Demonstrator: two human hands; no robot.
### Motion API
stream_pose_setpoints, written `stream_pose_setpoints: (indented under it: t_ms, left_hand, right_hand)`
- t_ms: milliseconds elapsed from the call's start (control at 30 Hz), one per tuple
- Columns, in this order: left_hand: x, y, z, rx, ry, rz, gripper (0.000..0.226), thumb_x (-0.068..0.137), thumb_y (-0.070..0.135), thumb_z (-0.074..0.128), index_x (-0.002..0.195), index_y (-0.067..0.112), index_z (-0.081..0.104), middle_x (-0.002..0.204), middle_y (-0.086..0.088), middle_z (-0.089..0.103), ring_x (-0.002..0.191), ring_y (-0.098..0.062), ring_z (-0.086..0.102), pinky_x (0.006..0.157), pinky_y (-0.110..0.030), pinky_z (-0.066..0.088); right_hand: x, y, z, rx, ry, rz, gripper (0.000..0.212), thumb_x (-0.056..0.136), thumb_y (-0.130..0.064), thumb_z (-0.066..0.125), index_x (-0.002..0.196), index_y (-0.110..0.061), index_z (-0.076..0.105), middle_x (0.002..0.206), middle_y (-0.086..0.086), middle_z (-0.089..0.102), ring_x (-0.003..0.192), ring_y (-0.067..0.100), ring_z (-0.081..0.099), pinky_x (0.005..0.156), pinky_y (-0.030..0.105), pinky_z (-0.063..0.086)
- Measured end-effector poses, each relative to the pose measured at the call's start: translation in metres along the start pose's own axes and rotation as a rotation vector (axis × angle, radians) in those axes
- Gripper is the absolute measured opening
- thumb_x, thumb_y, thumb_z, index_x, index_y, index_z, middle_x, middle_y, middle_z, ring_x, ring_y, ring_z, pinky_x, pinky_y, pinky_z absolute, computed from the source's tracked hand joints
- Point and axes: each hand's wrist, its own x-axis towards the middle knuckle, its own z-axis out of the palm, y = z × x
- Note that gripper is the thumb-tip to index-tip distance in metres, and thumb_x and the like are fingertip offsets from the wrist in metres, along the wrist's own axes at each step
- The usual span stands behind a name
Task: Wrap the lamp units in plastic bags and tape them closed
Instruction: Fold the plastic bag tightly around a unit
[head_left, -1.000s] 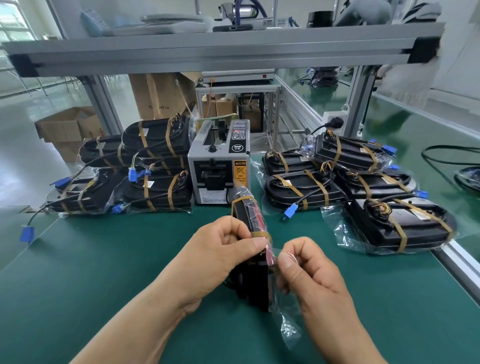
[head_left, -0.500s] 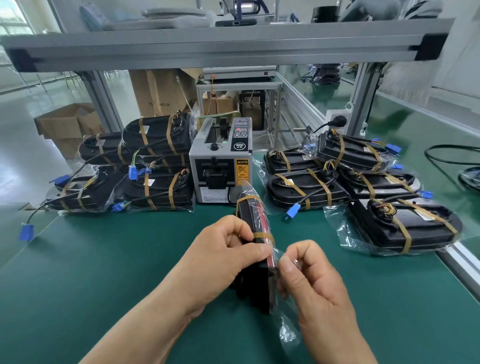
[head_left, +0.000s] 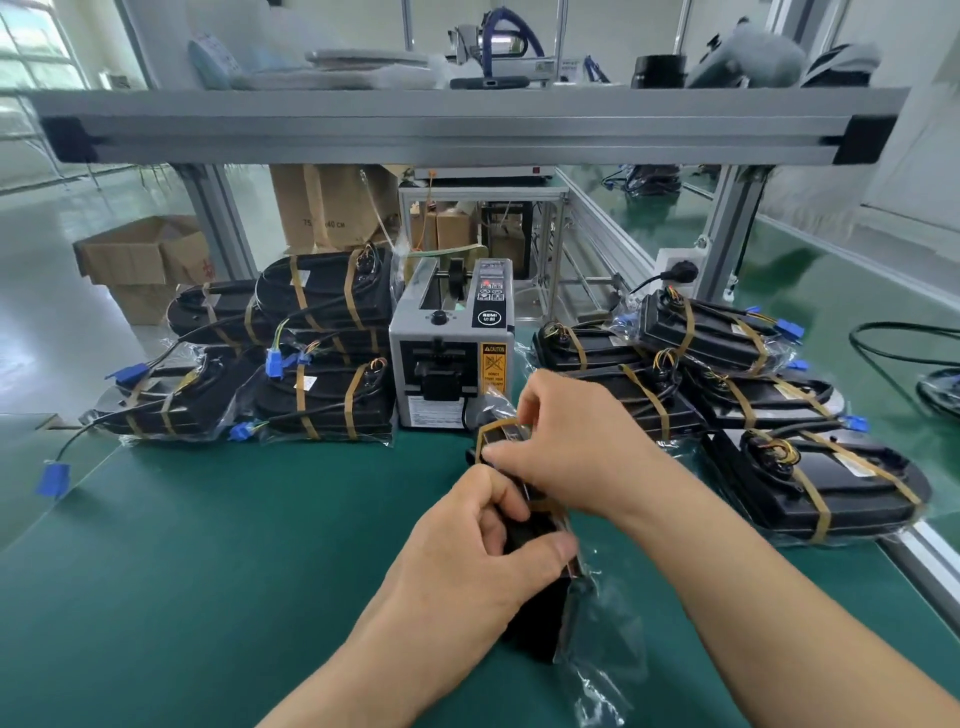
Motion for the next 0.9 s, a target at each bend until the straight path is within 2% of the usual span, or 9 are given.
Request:
stream_pose_setpoints:
  t_ms: [200,267,433,533,600,667,733,800,900]
  left_hand:
    - [0.003,-0.002,-0.003,-0.018,-0.033,-0.03,0.043,0.055,0.07,0.067,0.084,0.043,0.051,0.052,0.016,0.039,0.049,-0.004,0.033,0.054,-0.022,0.033]
    - [0.004,-0.002,-0.004,-0.009,-0.034,-0.025,0.043,0.055,0.07,0.065,0.084,0.043,0.051,0.052,0.015,0.041,0.049,-0.003,0.034,0.054,-0.02,0.034]
    - [0.004,0.0,-0.006,0.002,-0.049,-0.02,0.044,0.053,0.07,0.063,0.085,0.042,0.049,0.053,0.015,0.041,0.05,-0.002,0.036,0.054,-0.014,0.034]
    - [0.009,0.003,-0.013,-0.062,-0.123,-0.029,0.039,0.056,0.066,0.068,0.082,0.039,0.056,0.053,0.016,0.045,0.05,-0.001,0.038,0.053,-0.013,0.034]
    - [0.024,0.003,-0.021,-0.167,-0.068,-0.05,0.031,0.068,0.059,0.072,0.073,0.03,0.062,0.054,0.015,0.049,0.05,-0.002,0.04,0.051,-0.011,0.036]
    - [0.053,-0.002,-0.032,-0.293,0.11,-0.153,0.028,0.084,0.044,0.071,0.066,0.024,0.062,0.056,0.009,0.05,0.049,-0.006,0.041,0.051,-0.016,0.037]
    - [0.091,-0.011,-0.042,-0.456,0.256,-0.314,0.019,0.092,0.029,0.066,0.077,0.018,0.065,0.058,0.005,0.052,0.049,-0.008,0.041,0.052,-0.018,0.036]
    - [0.123,-0.017,-0.048,-0.61,0.313,-0.458,0.015,0.096,0.023,0.063,0.085,0.014,0.067,0.061,0.006,0.055,0.05,-0.006,0.042,0.051,-0.019,0.036]
    - [0.152,-0.024,-0.047,-0.693,0.31,-0.586,0.021,0.097,0.025,0.062,0.078,0.017,0.064,0.06,0.008,0.055,0.043,-0.002,0.043,0.048,-0.016,0.034]
  right_hand:
    - [0.015,0.005,0.004,-0.152,-0.037,-0.034,0.015,0.092,-0.028,0.057,0.082,-0.017,0.058,0.082,0.001,0.063,0.075,0.017,0.058,0.056,0.026,0.04]
    - [0.019,0.009,0.003,-0.088,-0.081,0.012,0.017,0.093,-0.024,0.056,0.078,-0.017,0.057,0.079,0.0,0.063,0.072,0.017,0.057,0.057,0.028,0.042]
    - [0.012,0.021,0.014,0.406,-0.073,0.25,0.024,0.093,-0.021,0.059,0.071,-0.016,0.05,0.059,-0.005,0.049,0.056,0.013,0.041,0.053,0.027,0.035]
    - [0.01,0.023,0.023,0.381,0.017,0.233,0.026,0.094,-0.02,0.057,0.07,-0.015,0.048,0.061,-0.006,0.05,0.057,0.011,0.042,0.053,0.026,0.034]
    - [0.01,0.023,0.025,0.344,0.063,0.213,0.026,0.096,-0.021,0.054,0.07,-0.015,0.048,0.064,-0.005,0.052,0.059,0.01,0.044,0.052,0.023,0.034]
    - [0.007,0.024,0.025,0.328,0.074,0.197,0.026,0.098,-0.022,0.052,0.073,-0.016,0.047,0.066,-0.004,0.054,0.058,0.01,0.046,0.052,0.023,0.036]
    - [0.005,0.024,0.026,0.332,0.07,0.187,0.027,0.099,-0.025,0.051,0.074,-0.017,0.047,0.065,-0.004,0.054,0.055,0.01,0.046,0.051,0.024,0.037]
    - [0.004,0.024,0.027,0.325,0.062,0.186,0.027,0.101,-0.027,0.05,0.076,-0.018,0.046,0.065,-0.004,0.055,0.054,0.011,0.047,0.05,0.023,0.037]
    - [0.004,0.023,0.026,0.321,0.049,0.188,0.025,0.102,-0.028,0.049,0.079,-0.018,0.048,0.067,-0.003,0.057,0.055,0.012,0.049,0.051,0.024,0.04]
